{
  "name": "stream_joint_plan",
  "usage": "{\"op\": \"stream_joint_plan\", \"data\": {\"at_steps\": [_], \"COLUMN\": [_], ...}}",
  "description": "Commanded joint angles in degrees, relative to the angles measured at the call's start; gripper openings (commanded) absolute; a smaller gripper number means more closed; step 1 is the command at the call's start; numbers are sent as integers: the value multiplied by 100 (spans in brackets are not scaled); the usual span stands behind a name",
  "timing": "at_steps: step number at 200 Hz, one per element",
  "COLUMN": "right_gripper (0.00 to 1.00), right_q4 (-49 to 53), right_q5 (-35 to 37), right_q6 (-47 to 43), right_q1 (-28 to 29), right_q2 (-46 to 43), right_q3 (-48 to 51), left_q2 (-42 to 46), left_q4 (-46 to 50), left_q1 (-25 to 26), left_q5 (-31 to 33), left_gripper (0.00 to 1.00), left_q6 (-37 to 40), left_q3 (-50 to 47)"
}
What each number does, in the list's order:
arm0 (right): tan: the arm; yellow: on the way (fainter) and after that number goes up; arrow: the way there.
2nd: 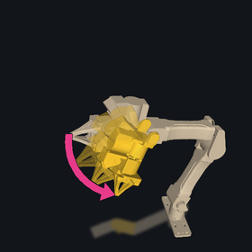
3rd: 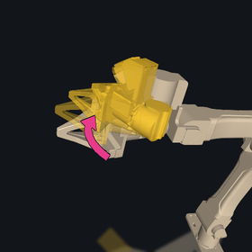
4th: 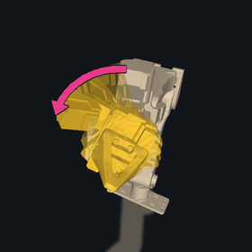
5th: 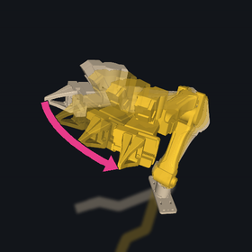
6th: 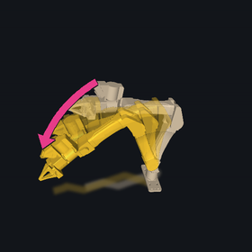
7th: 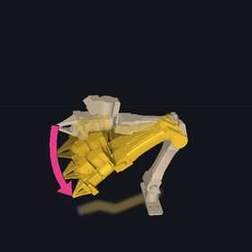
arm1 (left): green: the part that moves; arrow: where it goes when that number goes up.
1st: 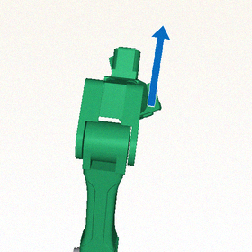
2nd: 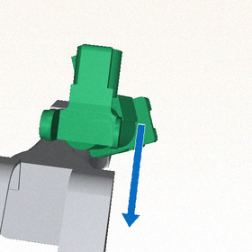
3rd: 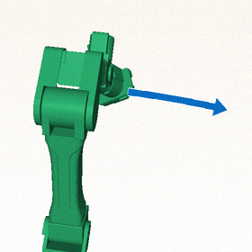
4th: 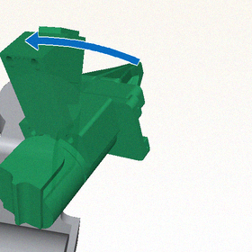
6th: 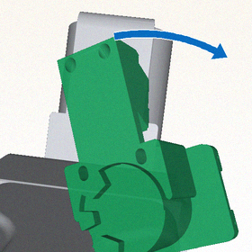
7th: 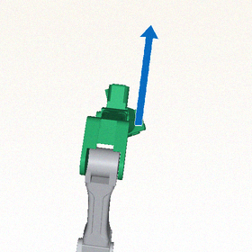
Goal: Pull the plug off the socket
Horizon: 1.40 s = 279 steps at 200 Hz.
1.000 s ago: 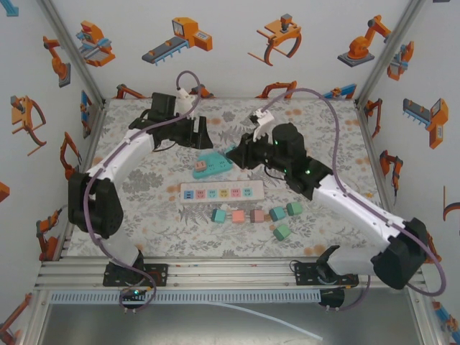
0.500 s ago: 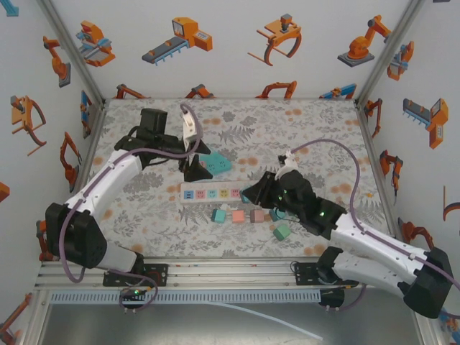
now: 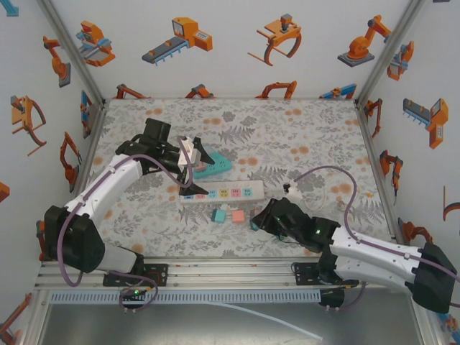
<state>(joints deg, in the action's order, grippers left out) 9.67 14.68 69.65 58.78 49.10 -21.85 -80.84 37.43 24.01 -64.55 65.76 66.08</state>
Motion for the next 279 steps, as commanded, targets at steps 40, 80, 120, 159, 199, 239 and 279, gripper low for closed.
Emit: {"op": "stream_joint_plan", "data": {"at_steps": [40,80,120,159,199,239,279], "right_gripper": [31,41,47,50,53,54,59], "right_q4": [-682,-632,-48,573,1172,1719,1331], "right_q5": [359,378,418,396,496,1092,2036], "right_q6": [745,955,1064,1086,1009,321,-1562], "right_q1": [129,141,142,137,139,142,138], "right_q2": [251,158,-47,-226,-589,-1031,-831], "right_q3": [566,731,661,478,225,-401,-1205], "left_q2": [-149,-201,-222,-252,-257,-269,-167], "left_q4": [221,217,221,221,221,181,-971], "left_q1": [59,56,55,56,59,60,49], "left_q5": [-157,-88,-43,-34,8,141,1084], "left_gripper": [97,97,97,97,97,97,97], "left_q6": [359,348,341,332,329,261,-1224], "left_q3": [46,53,54,62,62,88,-96]}}
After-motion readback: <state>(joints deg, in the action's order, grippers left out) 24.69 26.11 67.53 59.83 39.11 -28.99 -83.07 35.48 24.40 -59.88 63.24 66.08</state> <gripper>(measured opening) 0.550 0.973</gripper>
